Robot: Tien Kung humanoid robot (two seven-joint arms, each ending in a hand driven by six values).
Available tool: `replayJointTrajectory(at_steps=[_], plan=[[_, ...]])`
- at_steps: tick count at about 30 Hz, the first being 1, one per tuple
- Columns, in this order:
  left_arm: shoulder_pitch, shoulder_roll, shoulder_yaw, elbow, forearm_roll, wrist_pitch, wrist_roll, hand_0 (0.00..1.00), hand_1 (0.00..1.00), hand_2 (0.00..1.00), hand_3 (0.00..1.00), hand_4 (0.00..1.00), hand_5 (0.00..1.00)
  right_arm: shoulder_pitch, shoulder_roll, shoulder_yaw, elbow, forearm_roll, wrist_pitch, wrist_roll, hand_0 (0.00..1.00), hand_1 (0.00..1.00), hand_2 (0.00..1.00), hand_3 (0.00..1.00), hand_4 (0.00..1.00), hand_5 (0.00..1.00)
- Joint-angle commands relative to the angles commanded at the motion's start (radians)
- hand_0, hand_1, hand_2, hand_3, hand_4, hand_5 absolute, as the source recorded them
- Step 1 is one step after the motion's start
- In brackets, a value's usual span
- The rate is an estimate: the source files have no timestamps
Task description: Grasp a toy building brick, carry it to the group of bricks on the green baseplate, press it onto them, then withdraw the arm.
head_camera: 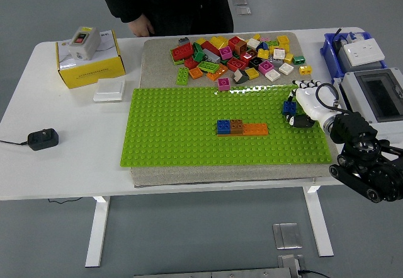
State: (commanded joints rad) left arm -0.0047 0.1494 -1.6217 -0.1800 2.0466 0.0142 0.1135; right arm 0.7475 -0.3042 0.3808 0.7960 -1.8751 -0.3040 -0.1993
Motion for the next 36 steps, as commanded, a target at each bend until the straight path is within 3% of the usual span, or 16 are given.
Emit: replayJointTrajectory(at_steps=[14,15,21,29,36], plan=[[0.000,0.000,0.024,0.000,-0.023,0.005,-0.004,0.637,0.608,0.587,0.713,0.405,0.706,0.001,-0.007,0.001,0.000,0.003,-0.032,0.020,0.998,0.998,0.998,0.580,0.572,0.381],[0.001,0.000,0.023,0.000,-0.023,0.005,-0.005,0.637,0.608,0.588,0.715,0.408,0.704,0.001,-0.008,0.003,0.001,0.003,-0.031,0.022,0.998,0.998,0.998,0.574,0.380,0.281],[0.003,-0.001,0.023,0.000,-0.024,0.006,-0.006,0.636,0.608,0.588,0.716,0.408,0.703,0.001,-0.017,0.014,0.011,0.006,-0.027,0.027,0.998,0.998,0.998,0.567,0.367,0.284],[0.009,0.002,-0.006,0.000,0.001,0.003,-0.009,0.637,0.608,0.587,0.718,0.409,0.702,-0.001,-0.084,0.003,0.187,0.107,0.014,-0.022,0.998,0.998,0.998,0.560,0.393,0.302],[0.012,0.002,-0.013,0.000,0.008,0.001,-0.010,0.636,0.608,0.587,0.719,0.410,0.703,-0.028,-0.071,-0.026,0.349,0.119,0.022,-0.049,0.998,0.998,0.998,0.560,0.404,0.310]])
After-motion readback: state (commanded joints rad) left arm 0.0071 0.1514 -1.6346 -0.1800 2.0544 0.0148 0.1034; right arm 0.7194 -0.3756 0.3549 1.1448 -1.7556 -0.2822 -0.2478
